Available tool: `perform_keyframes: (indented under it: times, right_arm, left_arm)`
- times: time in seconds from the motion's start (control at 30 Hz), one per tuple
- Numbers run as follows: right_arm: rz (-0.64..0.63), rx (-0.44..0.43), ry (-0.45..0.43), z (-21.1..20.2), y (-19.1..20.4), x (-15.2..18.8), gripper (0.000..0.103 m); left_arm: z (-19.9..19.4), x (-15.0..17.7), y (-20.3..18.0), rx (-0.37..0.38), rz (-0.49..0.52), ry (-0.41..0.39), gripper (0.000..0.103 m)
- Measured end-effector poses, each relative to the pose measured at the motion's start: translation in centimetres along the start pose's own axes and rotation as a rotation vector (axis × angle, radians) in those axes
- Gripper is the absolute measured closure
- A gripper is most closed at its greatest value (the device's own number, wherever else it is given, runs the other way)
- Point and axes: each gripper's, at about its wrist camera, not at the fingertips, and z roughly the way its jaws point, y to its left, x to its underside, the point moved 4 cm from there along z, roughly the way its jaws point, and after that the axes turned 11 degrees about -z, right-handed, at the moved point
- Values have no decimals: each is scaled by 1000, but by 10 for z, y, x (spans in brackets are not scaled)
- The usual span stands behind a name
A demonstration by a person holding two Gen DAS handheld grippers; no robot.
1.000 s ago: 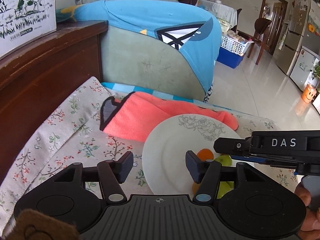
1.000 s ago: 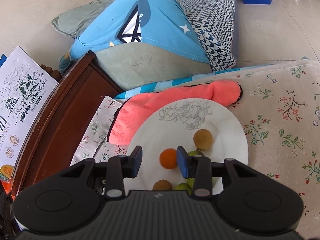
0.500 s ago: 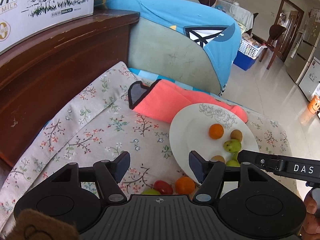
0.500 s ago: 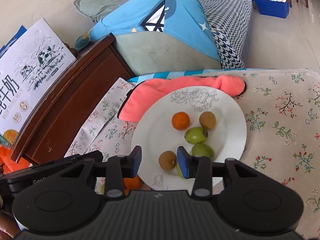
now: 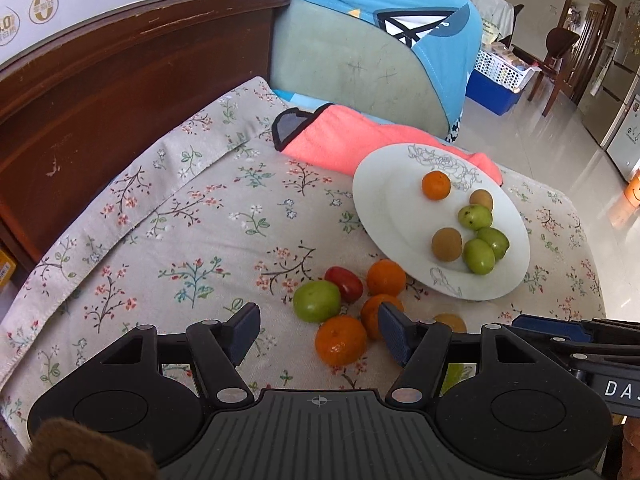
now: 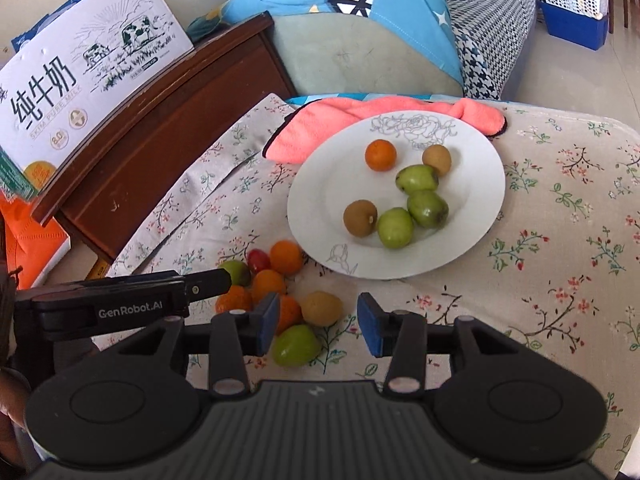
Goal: Organize fruits
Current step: 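Withdraw both open tools from the plate toward the fruit cluster, then grasp a large green fruit with the right tool while the left tool grasps an orange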
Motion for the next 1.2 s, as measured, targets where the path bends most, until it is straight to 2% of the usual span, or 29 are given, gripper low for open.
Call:
perform_keyframes:
  times: [0.33, 0.83, 0.93, 1.2]
  right_arm:
    - [-128, 12, 42, 6, 26, 24, 58]
    - [-255, 78, 46, 34, 43, 27, 59]
    - [-264, 87, 43, 36, 44, 28, 67]
    - [-290, 80, 47, 30, 44, 33, 67]
  left_arm:
    - [-5, 19, 15, -34, -36, 15, 38]
    - [-6, 22, 23, -28, -89, 4, 38]
    - [-4, 21, 20, -20, -84, -2, 38]
    - [3, 22, 9, -13, -62, -11, 39]
